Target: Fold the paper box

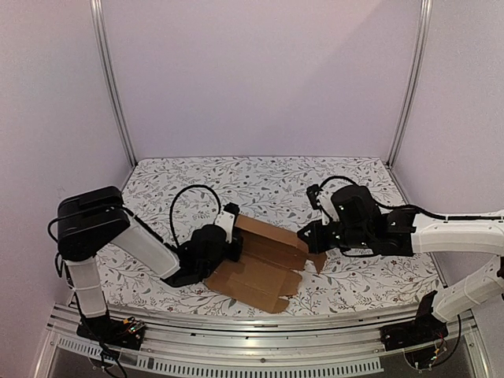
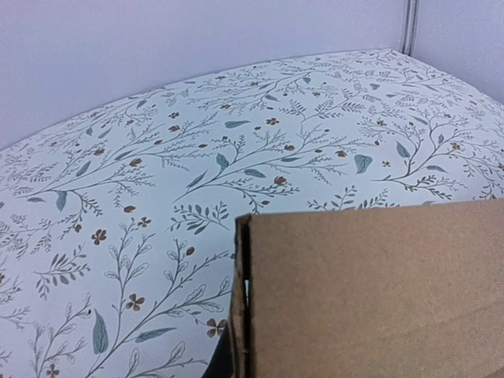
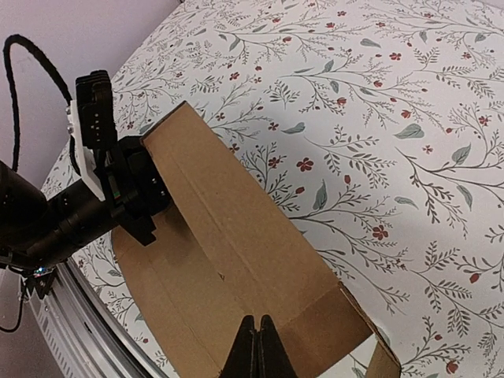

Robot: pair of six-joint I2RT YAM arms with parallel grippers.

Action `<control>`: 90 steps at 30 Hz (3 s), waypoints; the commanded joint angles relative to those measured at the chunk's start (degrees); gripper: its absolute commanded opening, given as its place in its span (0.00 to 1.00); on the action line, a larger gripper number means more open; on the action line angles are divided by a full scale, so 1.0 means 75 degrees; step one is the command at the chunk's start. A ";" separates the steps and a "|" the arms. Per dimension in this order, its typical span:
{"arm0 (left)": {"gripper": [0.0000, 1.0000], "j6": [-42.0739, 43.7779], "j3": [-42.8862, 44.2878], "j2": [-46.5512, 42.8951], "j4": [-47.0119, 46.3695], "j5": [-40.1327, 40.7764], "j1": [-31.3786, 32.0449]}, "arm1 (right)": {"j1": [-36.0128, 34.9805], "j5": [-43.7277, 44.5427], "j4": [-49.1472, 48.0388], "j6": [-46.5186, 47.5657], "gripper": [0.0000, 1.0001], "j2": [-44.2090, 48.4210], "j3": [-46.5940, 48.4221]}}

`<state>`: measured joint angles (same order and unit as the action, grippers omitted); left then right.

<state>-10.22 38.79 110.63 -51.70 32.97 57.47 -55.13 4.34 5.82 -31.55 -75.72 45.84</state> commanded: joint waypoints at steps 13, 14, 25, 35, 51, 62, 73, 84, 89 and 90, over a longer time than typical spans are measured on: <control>0.00 -0.3162 0.0998 -0.0926 0.5558 0.2424 0.0833 | 0.0332 0.0507 0.1215 0.0211 0.00 -0.0348 0.0436; 0.00 -0.3286 0.1048 -0.0918 0.5717 0.2385 0.0858 | 0.0351 0.0537 0.1207 0.0211 0.00 -0.0384 0.0479; 0.00 -0.4352 0.1162 -0.0987 0.6774 0.2059 0.1050 | 0.0589 0.0623 0.1042 0.0177 0.00 -0.1083 0.0733; 0.00 -0.4606 0.1145 -0.0976 0.6870 0.1703 0.1149 | 0.0624 0.0682 0.0716 0.0102 0.00 -0.1614 0.0859; 0.00 -0.4951 0.1505 -0.0758 0.7434 0.1149 0.1180 | 0.0531 -0.0055 -0.0423 -0.0564 0.00 -0.2210 0.0483; 0.00 -0.5446 0.1543 -0.0747 0.7443 0.0357 0.1179 | 0.0180 0.0113 -0.1996 -0.1555 0.00 -0.2331 0.0031; 0.00 -0.5814 0.1409 -0.0819 0.7151 -0.0287 0.1185 | -0.0052 0.0359 -0.3532 -0.2348 0.00 -0.2072 -0.0487; 0.00 -0.5812 0.1053 -0.1134 0.6746 -0.0402 0.0916 | -0.0053 0.0231 -0.2904 -0.1855 0.00 -0.1246 -0.0810; 0.00 -0.5692 0.0910 -0.1445 0.6636 -0.0310 0.0766 | -0.0069 -0.0058 -0.2434 -0.1327 0.00 -0.0306 -0.1075; 0.00 -0.5692 0.0870 -0.1516 0.6620 -0.0331 0.0728 | -0.0076 -0.0167 -0.2364 -0.1161 0.00 -0.0084 -0.1146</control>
<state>-54.46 47.27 101.08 -3.38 33.10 63.92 -55.20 5.67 -13.85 -44.82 -82.48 38.92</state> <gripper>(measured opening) 0.033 0.003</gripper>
